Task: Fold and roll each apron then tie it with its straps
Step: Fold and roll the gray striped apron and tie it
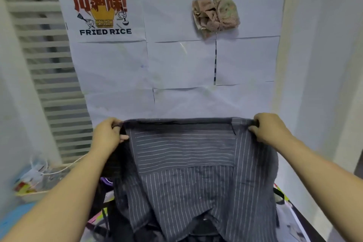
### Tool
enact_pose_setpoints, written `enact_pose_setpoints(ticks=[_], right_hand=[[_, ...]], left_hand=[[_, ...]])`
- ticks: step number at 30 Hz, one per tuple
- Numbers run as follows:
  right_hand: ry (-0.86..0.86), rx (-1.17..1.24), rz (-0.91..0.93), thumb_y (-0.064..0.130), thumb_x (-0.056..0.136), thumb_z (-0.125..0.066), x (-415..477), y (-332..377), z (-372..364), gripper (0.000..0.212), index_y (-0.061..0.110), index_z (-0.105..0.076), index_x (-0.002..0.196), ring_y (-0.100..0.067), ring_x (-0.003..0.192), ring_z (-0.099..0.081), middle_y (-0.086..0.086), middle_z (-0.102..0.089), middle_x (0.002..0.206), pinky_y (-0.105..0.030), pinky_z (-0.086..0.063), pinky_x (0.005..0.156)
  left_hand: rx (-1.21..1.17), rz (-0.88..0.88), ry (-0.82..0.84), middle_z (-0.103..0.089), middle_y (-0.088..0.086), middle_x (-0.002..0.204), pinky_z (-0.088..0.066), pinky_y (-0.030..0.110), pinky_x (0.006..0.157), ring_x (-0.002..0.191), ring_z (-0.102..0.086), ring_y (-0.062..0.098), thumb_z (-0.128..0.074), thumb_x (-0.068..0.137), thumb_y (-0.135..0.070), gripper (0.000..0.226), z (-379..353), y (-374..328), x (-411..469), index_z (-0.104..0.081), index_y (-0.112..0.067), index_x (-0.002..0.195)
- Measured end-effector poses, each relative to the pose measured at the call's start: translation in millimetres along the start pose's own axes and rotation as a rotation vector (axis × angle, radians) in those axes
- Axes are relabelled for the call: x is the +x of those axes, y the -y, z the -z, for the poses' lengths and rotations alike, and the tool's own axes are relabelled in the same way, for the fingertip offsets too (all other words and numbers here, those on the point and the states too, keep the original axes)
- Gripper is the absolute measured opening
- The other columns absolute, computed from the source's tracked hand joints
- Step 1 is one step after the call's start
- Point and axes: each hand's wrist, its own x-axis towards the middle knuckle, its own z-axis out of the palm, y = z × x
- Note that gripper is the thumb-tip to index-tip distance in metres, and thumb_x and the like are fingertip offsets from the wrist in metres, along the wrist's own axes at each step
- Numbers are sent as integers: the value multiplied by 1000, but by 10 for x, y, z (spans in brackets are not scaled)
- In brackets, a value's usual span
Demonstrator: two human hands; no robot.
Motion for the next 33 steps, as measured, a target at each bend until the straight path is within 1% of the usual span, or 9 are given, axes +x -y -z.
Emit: enact_pose_setpoints(ticks=[3, 5, 8, 12, 16, 21, 25, 29, 33], right_hand=[[-104, 359, -123, 11, 95, -48, 102, 76, -103, 8, 7, -48, 88, -19, 52, -62, -8, -59, 63, -18, -38, 53], [-84, 494, -208, 8, 94, -50, 168, 140, -133, 5, 3, -50, 96, -20, 62, -64, -6, -59, 68, -15, -36, 52], [137, 296, -269, 26, 87, -67, 406, 113, -211, 31, 5, -60, 108, -27, 95, -63, -11, -66, 101, -23, -41, 73], [81, 392, -418, 8, 87, -55, 707, 124, -210, 11, 0, -58, 80, -33, 73, -66, -19, -67, 80, -32, -49, 62], [-211, 396, -159, 10, 94, -42, 877, 265, -132, 15, 0, -53, 90, -29, 79, -48, -20, -57, 92, -31, -34, 68], [-666, 542, 104, 6, 89, -43, 409, 131, -137, 27, 0, -59, 110, -33, 105, -53, -17, -59, 117, -31, -38, 86], [-228, 197, 54, 17, 77, -45, -24, -590, -781, 17, 2, -53, 77, -39, 91, -52, -23, -54, 104, -35, -34, 67], [381, -148, -12, 12, 77, -60, -393, -1161, -1378, 26, 17, -42, 59, -35, 93, -51, -25, -57, 101, -33, -38, 72], [587, -381, 20, 22, 84, -66, -682, -1246, -1552, 32, 20, -42, 64, -22, 91, -46, -5, -54, 87, -26, -33, 71]], left_hand=[[-692, 405, 75, -51, 10, 122, -56, 37, 82, 99, -60, 24, -33, 103, -4, 25, -133, -108, 5, -47, -12, 122], [-685, 478, 108, -51, 6, 117, -50, 44, 88, 102, -56, 23, -38, 103, -7, 22, -174, -93, 58, -49, -15, 119], [125, 280, 191, -62, 13, 108, -46, 33, 71, 86, -61, 24, -46, 100, -15, 21, -146, -17, 251, -61, -4, 111], [1047, 60, 382, -54, 18, 133, -38, 31, 95, 120, -51, 32, -32, 105, -27, 40, -171, -135, 514, -53, -4, 131], [653, -180, 33, -55, 24, 128, -34, 32, 87, 117, -50, 38, -31, 104, -13, 35, -243, -523, 579, -58, 2, 122], [224, -548, -362, -27, 14, 155, -16, -4, 96, 133, -35, 20, -42, 96, -1, 35, -171, -464, 132, -60, -8, 126], [462, -426, -122, -20, 11, 158, -37, 31, 98, 127, -41, 22, -48, 96, -4, 32, -271, 442, -504, -62, -9, 125], [730, -54, 260, -34, 19, 150, -35, 36, 103, 132, -42, 31, -47, 98, -14, 30, -346, 1361, -1072, -63, -16, 123], [844, 240, 619, -51, 17, 139, -30, 32, 105, 139, -31, 32, -46, 101, -18, 30, -363, 1790, -1393, -62, -14, 126]])
